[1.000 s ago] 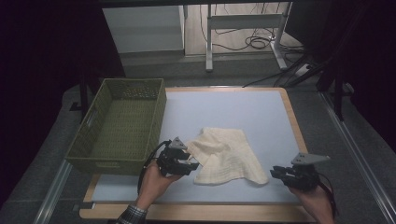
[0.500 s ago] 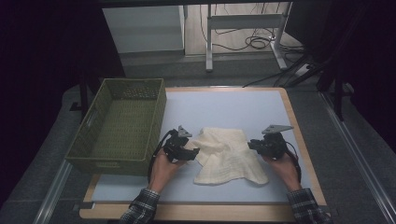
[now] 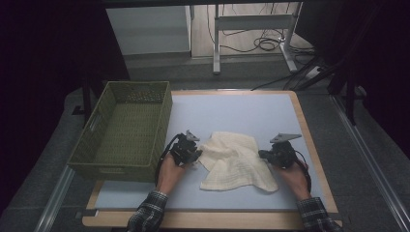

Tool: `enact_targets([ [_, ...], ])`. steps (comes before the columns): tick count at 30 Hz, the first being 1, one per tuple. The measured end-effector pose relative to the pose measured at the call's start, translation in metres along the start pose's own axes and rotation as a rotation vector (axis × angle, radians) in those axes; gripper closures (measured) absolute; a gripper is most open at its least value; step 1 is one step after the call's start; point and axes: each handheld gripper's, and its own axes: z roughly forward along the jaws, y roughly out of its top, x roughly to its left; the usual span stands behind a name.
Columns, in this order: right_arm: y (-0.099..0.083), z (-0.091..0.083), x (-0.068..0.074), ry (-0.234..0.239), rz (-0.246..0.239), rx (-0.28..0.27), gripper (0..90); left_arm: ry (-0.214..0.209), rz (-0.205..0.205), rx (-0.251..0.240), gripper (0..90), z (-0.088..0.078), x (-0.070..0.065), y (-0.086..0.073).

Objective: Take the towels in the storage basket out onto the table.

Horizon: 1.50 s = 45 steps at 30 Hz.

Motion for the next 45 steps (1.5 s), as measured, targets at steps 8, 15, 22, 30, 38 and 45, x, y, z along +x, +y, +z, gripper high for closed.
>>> enact_targets([
  [8, -0.022, -0.035, 0.008, 0.002, -0.001, 0.019, 88.6, 0.02, 0.018, 0.024, 68.9, -0.002, 0.006, 0.019],
  [15, -0.018, -0.046, -0.002, -0.02, 0.023, -0.025, 75.5, 0.023, -0.039, -0.061, 53.8, -0.022, 0.011, 0.023],
  [22, 0.014, -0.025, -0.022, -0.061, 0.033, -0.039, 74.0, 0.017, -0.123, -0.062, 56.5, -0.01, 0.029, 0.036],
  [30, 0.033, 0.011, -0.032, -0.056, 0.035, -0.019, 66.6, -0.011, -0.148, 0.05, 47.3, 0.017, 0.031, 0.03],
  [38, 0.023, 0.023, -0.02, -0.032, 0.001, 0.024, 83.4, -0.059, -0.144, 0.081, 63.5, 0.023, 0.026, 0.016],
  [45, 0.049, 0.001, -0.012, -0.094, -0.071, -0.022, 85.7, 0.017, -0.046, -0.104, 83.0, -0.004, 0.024, 0.042],
])
